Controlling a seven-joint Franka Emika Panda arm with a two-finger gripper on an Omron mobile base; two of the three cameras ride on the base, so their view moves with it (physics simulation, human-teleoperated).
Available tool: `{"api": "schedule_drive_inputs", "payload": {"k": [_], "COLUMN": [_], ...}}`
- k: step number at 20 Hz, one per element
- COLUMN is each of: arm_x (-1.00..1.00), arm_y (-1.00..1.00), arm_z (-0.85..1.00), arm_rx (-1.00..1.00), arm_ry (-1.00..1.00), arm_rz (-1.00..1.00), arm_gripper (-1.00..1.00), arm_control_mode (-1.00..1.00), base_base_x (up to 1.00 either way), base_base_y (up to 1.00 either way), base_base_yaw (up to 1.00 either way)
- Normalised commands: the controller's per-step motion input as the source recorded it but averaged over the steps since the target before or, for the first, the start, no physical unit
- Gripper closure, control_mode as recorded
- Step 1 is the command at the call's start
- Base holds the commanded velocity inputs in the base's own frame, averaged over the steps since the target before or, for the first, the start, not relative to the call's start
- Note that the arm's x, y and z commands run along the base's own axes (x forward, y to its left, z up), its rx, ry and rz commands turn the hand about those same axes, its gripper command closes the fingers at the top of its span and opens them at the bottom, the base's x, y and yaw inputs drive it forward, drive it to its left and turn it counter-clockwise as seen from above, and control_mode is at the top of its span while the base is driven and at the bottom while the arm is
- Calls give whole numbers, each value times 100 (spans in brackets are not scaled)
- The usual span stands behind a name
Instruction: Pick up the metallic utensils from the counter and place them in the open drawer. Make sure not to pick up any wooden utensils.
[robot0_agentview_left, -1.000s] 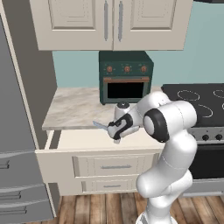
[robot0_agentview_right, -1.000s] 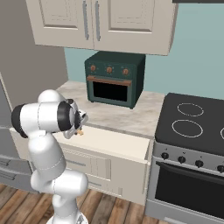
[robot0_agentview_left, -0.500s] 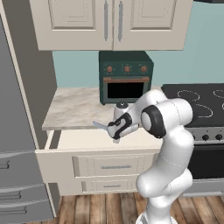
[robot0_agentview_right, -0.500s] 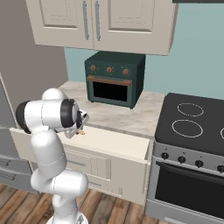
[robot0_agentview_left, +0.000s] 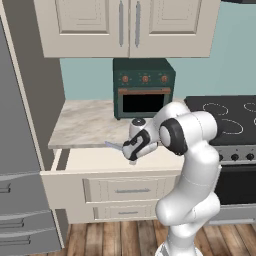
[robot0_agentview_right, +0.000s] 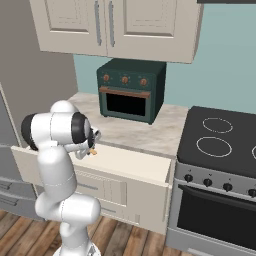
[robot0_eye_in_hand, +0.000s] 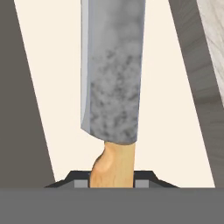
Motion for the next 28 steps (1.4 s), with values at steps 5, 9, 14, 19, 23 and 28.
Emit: {"api": "schedule_drive_inputs", "payload": {"k": [5, 9, 14, 19, 23, 28], "arm_x": [4, 5, 5, 0, 3, 5], "arm_y": [-2, 0, 0, 0, 0, 0], "arm_z": [-1, -1, -24, -13, -5, -19], "arm_rx": [0, 0, 0, 0, 0, -1], "arm_ry": [0, 0, 0, 0, 0, 0], "arm_rz": [13, 2, 0, 0, -2, -6], "arm_gripper": [100, 100, 100, 100, 100, 100], "arm_control_mode": [-100, -100, -100, -100, -100, -100], "base_base_x": [0, 0, 0, 0, 0, 0], "base_base_y": [0, 0, 0, 0, 0, 0], "base_base_yaw": [0, 0, 0, 0, 0, 0]}}
